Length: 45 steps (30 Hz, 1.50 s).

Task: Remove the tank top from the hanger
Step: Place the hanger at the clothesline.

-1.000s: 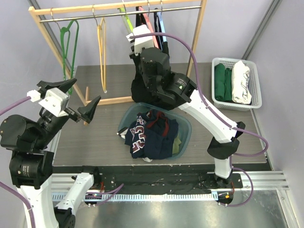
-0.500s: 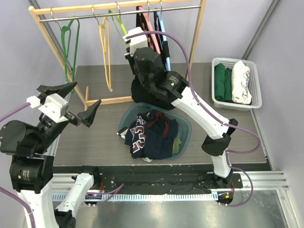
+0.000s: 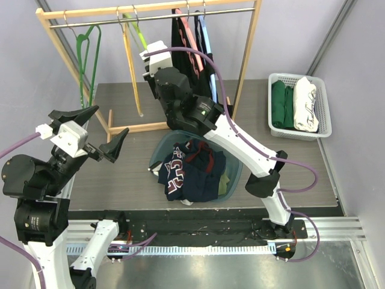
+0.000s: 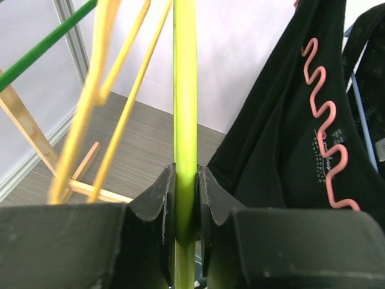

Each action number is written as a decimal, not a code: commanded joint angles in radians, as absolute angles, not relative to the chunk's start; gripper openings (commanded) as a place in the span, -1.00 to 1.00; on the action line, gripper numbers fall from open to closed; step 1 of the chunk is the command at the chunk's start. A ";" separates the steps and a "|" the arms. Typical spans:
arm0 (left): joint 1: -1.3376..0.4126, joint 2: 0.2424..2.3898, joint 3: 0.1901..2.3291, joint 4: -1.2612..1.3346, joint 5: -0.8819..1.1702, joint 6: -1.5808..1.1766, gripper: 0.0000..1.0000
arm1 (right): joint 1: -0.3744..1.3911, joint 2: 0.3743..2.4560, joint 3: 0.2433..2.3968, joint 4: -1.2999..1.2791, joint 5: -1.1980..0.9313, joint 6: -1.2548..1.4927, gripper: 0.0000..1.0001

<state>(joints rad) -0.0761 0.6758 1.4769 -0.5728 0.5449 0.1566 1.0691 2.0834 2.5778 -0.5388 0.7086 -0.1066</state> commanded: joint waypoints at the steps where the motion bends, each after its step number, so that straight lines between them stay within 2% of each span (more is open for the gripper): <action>1: -0.072 0.666 1.465 -0.526 0.546 0.141 0.92 | 1.100 2.086 2.609 -0.494 0.703 -0.150 -0.98; 9: -0.071 0.675 1.453 -0.500 0.534 0.120 0.92 | 1.131 2.095 2.600 -0.408 0.638 -0.215 -0.98; 19: -0.071 0.689 1.456 -0.483 0.528 0.103 0.92 | 1.131 2.122 2.599 -0.410 0.675 -0.203 -0.98; 27: -0.072 0.692 1.454 -0.480 0.529 0.091 0.92 | 1.045 2.028 2.513 -0.433 0.664 -0.084 -0.99; 37: -0.071 0.692 1.450 -0.472 0.529 0.077 0.91 | 1.031 1.993 2.473 -0.472 0.624 -0.046 -0.98; 38: -0.071 0.692 1.450 -0.472 0.528 0.077 0.91 | 1.029 1.991 2.473 -0.482 0.608 -0.045 -0.86; 39: -0.071 0.689 1.448 -0.472 0.525 0.077 0.92 | 1.031 1.984 2.473 -0.492 0.600 -0.040 -0.62; 40: -0.072 0.689 1.447 -0.472 0.523 0.078 0.92 | 1.031 1.979 2.476 -0.520 0.591 -0.038 -0.14; 41: -0.071 0.689 1.445 -0.472 0.523 0.080 0.92 | 1.031 1.970 2.474 -0.534 0.575 -0.037 0.08; 42: -0.072 0.686 1.440 -0.472 0.522 0.078 0.92 | 1.031 1.944 2.471 -0.544 0.571 -0.035 0.42; 43: -0.071 0.683 1.439 -0.474 0.522 0.081 0.92 | 1.031 1.924 2.458 -0.555 0.569 -0.038 0.56; 45: -0.072 0.681 1.436 -0.471 0.522 0.081 0.93 | 1.020 1.885 2.439 -0.557 0.557 -0.034 0.70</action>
